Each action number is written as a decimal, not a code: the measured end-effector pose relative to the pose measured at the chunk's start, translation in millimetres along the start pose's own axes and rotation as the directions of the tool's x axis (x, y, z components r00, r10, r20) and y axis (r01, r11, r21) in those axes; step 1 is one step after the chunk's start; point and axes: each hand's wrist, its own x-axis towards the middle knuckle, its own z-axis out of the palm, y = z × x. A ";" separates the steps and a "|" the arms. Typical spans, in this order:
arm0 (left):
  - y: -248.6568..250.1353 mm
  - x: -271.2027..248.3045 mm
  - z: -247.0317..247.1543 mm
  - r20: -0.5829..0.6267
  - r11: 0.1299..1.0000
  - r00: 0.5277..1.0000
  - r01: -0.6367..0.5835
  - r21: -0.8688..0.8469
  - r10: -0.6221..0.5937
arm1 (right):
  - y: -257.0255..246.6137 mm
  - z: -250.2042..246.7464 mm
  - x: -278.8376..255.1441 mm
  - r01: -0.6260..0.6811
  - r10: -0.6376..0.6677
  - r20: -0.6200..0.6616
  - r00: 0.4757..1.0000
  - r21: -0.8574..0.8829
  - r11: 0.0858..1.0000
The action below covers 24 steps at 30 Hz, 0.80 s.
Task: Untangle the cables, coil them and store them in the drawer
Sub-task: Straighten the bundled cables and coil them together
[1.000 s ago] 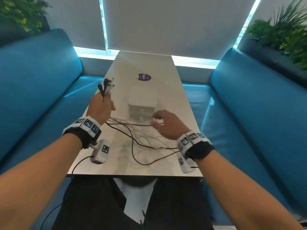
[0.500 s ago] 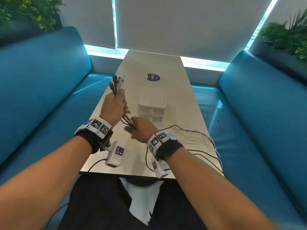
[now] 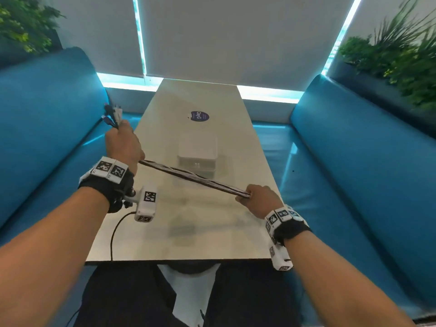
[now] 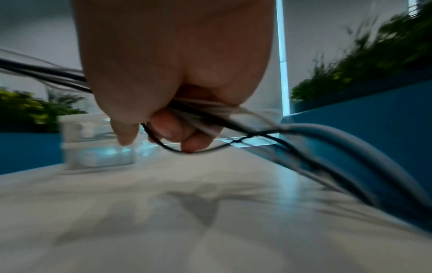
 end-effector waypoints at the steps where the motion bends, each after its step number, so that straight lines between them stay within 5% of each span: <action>1: -0.8 4.2 -1.3 -0.006 1.000 1.000 -0.010 0.027 0.010 | 13.3 1.4 -0.9 -0.019 0.019 -0.002 1.000 -0.032 0.999; 6: 4.3 5.3 -5.2 -0.090 0.999 0.995 -0.032 0.035 0.035 | 74.7 1.3 -9.2 -0.132 0.134 0.024 0.991 -0.071 0.989; 11: 2.6 15.3 -22.8 -0.141 0.997 0.990 -0.012 0.081 0.023 | 138.4 12.0 -28.6 -0.389 0.393 0.089 0.915 -0.065 0.919; 17: -10.6 13.0 -21.1 -0.093 0.995 0.996 0.012 0.102 -0.002 | 148.8 21.4 -26.5 -0.447 0.446 0.080 0.892 -0.006 0.895; 24: 2.5 34.9 -33.3 -0.193 0.999 0.981 -0.004 0.047 0.013 | 171.8 27.2 -32.8 -0.470 0.463 0.122 0.878 0.028 0.882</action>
